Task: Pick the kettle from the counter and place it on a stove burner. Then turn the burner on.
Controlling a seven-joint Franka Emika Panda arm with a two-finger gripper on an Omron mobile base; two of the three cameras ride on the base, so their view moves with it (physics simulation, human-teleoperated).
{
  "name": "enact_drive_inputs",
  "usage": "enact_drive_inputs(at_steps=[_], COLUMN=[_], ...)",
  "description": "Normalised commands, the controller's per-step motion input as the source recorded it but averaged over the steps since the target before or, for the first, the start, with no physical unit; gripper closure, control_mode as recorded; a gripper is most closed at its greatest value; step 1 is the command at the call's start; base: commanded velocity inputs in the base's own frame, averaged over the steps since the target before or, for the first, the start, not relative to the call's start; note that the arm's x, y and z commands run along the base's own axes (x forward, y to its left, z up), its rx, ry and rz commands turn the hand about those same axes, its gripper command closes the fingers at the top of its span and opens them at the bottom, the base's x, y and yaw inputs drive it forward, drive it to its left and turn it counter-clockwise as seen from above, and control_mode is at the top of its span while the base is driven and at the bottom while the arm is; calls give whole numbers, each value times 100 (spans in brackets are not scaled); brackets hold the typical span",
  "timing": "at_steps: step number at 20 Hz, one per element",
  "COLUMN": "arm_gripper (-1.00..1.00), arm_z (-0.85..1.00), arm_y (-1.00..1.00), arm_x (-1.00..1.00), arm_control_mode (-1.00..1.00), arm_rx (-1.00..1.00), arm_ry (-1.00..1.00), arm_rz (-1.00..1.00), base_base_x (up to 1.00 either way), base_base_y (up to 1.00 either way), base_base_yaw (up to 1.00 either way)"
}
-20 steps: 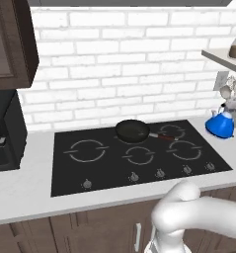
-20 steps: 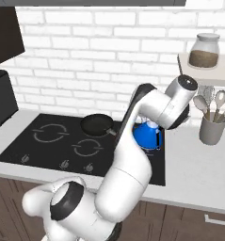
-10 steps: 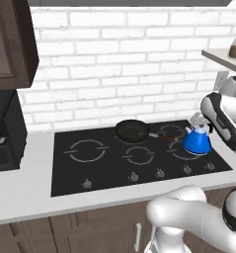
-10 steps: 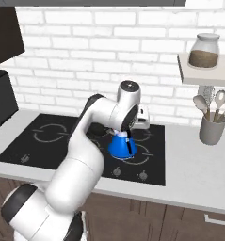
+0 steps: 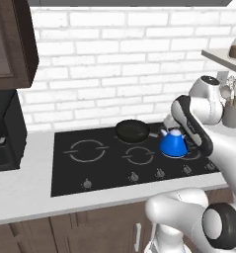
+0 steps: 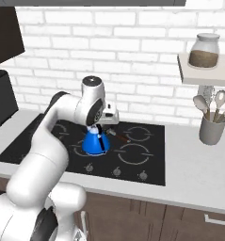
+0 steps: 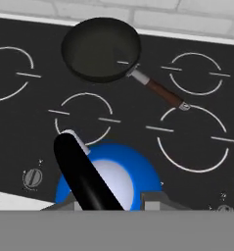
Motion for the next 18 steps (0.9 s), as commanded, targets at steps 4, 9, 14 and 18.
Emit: enact_drive_inputs(at_steps=[4,9,14,18], arm_gripper=[100,100,100,100], arm_z=[5,2,0,0], arm_y=[100,100,100,100], arm_x=[23,27,45,49], arm_control_mode=[-100,-100,-100,-100], arm_rx=[2,4,7,9], arm_ry=[-5,-10,-9,-3], arm_rz=[0,0,0,0], base_base_x=[0,0,0,0], base_base_y=[0,0,0,0], base_base_yaw=[0,0,0,0])
